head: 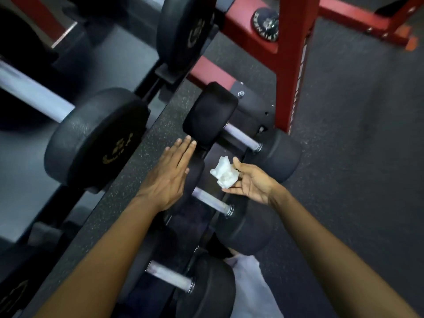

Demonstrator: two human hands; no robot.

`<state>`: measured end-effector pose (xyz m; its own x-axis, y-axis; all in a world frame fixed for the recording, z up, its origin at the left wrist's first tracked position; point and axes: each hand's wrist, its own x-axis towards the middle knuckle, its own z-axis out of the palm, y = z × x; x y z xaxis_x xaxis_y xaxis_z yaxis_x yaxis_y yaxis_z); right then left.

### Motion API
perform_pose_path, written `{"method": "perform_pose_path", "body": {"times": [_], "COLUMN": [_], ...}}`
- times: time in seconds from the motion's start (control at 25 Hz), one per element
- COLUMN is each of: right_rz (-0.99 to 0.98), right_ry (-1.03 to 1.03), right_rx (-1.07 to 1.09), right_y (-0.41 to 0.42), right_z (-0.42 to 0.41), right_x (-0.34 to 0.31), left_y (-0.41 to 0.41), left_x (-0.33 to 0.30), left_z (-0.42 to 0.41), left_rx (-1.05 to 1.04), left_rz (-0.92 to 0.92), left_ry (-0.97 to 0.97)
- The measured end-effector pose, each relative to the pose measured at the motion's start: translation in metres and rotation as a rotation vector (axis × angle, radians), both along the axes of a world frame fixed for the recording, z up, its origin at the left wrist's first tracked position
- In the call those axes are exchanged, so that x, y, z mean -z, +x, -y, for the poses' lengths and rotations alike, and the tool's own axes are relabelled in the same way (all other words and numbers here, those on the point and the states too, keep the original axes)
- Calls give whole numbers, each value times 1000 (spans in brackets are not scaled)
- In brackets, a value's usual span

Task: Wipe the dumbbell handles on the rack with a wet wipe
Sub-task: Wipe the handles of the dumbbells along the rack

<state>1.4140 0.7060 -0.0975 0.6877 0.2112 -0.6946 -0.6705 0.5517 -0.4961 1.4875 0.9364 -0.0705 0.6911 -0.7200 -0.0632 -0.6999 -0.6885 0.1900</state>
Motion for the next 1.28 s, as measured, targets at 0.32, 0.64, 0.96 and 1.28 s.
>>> {"method": "perform_pose_path", "body": {"times": [0.32,0.64,0.96,1.28], "right_rz": [45,319,205,571], "right_ry": [-1187,-1892,-1639,-1817], "right_rx": [92,-878,-456,-608], "right_y": [58,91,103,127], "right_z": [72,74,45,18], "right_x": [30,71,87,95], "left_y": [60,103,117,114], "left_x": [23,47,50,50], "left_z": [68,110,108,112], "left_rx": [27,59,143,130], "left_rz": [0,58,132,152], "left_ry": [22,119,201,215]}}
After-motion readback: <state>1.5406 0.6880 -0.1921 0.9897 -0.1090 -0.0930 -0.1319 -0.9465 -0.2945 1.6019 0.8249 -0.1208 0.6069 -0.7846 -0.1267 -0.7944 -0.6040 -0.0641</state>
